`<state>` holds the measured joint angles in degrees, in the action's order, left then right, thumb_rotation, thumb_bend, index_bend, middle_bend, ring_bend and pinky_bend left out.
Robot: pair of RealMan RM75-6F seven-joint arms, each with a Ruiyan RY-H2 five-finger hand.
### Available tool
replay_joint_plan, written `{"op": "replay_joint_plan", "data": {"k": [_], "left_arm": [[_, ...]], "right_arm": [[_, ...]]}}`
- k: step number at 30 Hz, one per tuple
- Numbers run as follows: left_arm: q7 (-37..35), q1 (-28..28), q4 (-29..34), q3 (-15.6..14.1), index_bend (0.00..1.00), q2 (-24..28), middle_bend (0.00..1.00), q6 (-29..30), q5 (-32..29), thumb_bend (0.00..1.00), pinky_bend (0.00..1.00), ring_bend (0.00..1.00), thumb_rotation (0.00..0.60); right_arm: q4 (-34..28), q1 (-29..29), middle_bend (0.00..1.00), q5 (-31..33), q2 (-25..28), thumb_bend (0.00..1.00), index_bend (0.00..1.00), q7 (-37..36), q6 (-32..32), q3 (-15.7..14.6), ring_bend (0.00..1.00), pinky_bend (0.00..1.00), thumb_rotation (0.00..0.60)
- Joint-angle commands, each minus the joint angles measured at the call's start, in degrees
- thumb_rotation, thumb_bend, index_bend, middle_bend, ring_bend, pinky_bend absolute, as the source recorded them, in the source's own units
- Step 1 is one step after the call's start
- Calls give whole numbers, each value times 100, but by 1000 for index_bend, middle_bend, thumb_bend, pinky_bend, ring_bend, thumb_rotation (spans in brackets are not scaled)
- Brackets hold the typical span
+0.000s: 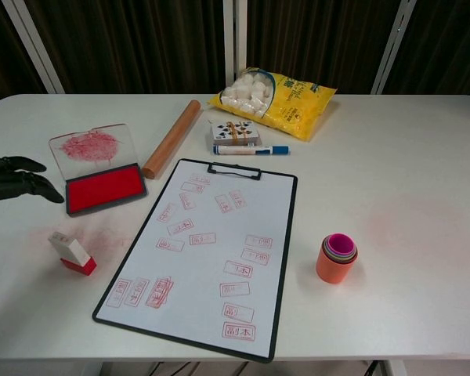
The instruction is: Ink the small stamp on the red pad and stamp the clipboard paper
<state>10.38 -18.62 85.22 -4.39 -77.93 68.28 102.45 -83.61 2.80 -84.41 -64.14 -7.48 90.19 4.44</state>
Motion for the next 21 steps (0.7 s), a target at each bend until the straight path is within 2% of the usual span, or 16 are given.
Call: {"op": "replay_joint_plan", "data": {"k": [1, 6, 13, 21], "left_arm": [[-73, -137, -168, 19, 259, -204, 259, -45, 64, 160, 209, 79, 600], [-14, -302, -367, 18, 296, -442, 319, -222, 26, 182, 209, 79, 600], [-5, -327, -662, 47, 384, -714, 389, -111, -84, 241, 209, 102, 600], [-18, -396, -840, -6, 426, -865, 427, -124, -159, 260, 209, 118, 600]], "right_arm": [[-12, -15, 0, -5, -5, 316, 0, 13, -15, 2, 0, 0, 600], [-51, 6, 0, -3, 50, 315, 0, -13, 74, 45, 0, 0, 600], [-56, 29, 0, 123, 113, 316, 0, -72, 8, 66, 0, 0, 600], [-43, 24, 0, 159, 124, 316, 0, -89, -33, 78, 0, 0, 600]]}}
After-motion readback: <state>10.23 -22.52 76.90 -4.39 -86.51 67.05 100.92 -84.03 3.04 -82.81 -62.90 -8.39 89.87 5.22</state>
